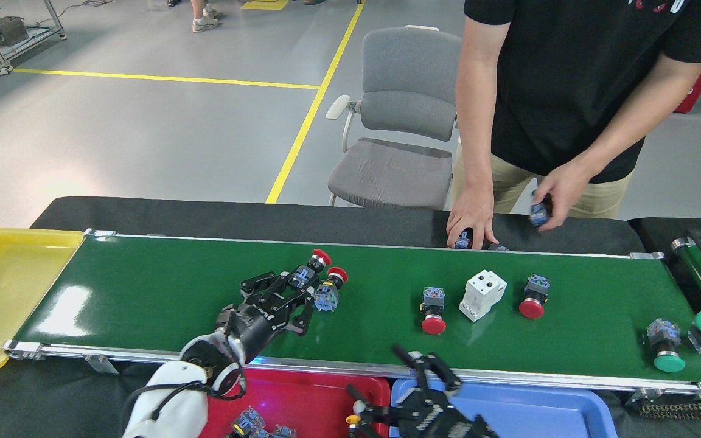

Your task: Pick switch part from conveyor to tray

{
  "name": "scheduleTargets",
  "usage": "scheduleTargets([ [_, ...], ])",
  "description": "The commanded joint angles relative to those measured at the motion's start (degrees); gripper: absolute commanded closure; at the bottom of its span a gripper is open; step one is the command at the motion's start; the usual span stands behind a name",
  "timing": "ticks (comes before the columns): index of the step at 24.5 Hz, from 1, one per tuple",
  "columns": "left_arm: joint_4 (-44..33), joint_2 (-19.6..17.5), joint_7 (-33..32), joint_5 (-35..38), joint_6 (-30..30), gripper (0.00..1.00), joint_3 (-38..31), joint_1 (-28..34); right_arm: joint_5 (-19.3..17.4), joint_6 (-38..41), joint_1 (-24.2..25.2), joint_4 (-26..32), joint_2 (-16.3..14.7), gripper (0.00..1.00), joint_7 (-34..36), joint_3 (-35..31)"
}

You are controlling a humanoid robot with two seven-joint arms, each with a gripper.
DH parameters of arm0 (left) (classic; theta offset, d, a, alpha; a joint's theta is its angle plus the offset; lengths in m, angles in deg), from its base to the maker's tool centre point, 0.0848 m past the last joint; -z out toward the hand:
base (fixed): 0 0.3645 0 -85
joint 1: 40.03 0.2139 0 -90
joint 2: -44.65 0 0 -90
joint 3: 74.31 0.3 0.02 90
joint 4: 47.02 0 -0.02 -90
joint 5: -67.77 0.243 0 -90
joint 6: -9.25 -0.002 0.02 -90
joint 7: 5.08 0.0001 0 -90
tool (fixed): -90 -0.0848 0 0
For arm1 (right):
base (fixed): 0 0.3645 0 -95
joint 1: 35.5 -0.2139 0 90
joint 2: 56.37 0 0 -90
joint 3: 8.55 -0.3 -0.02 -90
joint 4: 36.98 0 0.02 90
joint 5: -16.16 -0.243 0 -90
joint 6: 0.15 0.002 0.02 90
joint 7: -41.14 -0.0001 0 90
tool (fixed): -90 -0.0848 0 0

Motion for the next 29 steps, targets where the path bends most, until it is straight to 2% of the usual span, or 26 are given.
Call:
scheduleTargets([
  [1,-6.82,-2.01,0.43,0.06,12.14,0.96,-3.52,5.08,-0.92,-0.71,1.66,1.11,2.69,0.02,1.25,-8.07],
  [2,-10.16,-2.18,0.43,0.32,14.42,0.93,-6.24,8.94,-0.92,-3.60,2.45,1.11,3.22,0.03,1.52,-12.46],
  [4,-13.86,-2.18,0.34,0.67,14.42,0.86,-9.85,14.40,-1.10,-10.03,2.80,0.85,3.04,0.03,2.48,-15.11],
  [5,-15.00,-2.10,0.25,0.67,14.42,0.73,-11.17,16.77,-1.10,-13.02,3.06,0.50,2.78,0.03,3.45,-15.46],
  [6,-15.61,-1.92,-0.10,0.67,14.42,0.45,-12.57,18.79,-1.10,-15.74,3.59,0.23,2.60,0.03,3.54,-15.55],
  [7,-15.79,-1.57,-0.19,0.67,14.42,0.11,-14.51,20.46,-1.10,-18.20,4.29,0.23,2.52,0.03,3.54,-15.55],
  [8,-16.05,-1.04,-0.19,0.59,14.42,0.00,-16.62,21.69,-1.10,-20.05,4.91,0.32,2.43,0.03,3.63,-15.46],
  [10,-17.54,0.01,-0.19,0.50,14.42,0.00,-19.60,24.59,-0.84,-21.72,5.79,0.32,2.25,0.03,3.80,-15.46],
  [13,-19.22,0.54,-0.19,0.50,14.42,0.00,-22.94,25.82,-0.66,-21.89,8.25,0.41,0.93,0.03,3.89,-15.37],
  [16,-20.89,3.18,-0.19,0.50,12.75,0.00,-26.63,27.23,-0.40,-21.89,8.43,0.50,0.76,0.03,3.89,-15.28],
  [17,-21.24,3.27,-0.19,0.41,10.55,0.00,-27.60,27.76,-0.40,-21.98,8.25,0.50,0.85,0.03,3.80,-15.28],
  [23,-21.41,3.27,0.17,0.15,11.87,0.00,-29.54,28.64,1.01,-25.23,7.55,0.41,0.67,0.03,3.36,-15.28],
  [25,-21.15,3.62,0.17,0.32,4.40,0.00,-30.15,27.49,1.01,-25.50,6.40,0.15,0.67,0.03,3.19,-15.19],
  [28,-20.53,3.18,0.17,0.41,-14.23,0.00,-30.50,26.53,1.89,-25.67,4.21,-0.47,0.67,0.03,2.75,-15.02],
  [29,-20.45,3.18,0.17,0.41,-15.29,0.00,-30.59,26.61,2.77,-25.67,3.59,-0.56,0.76,0.03,2.22,-15.02],
])
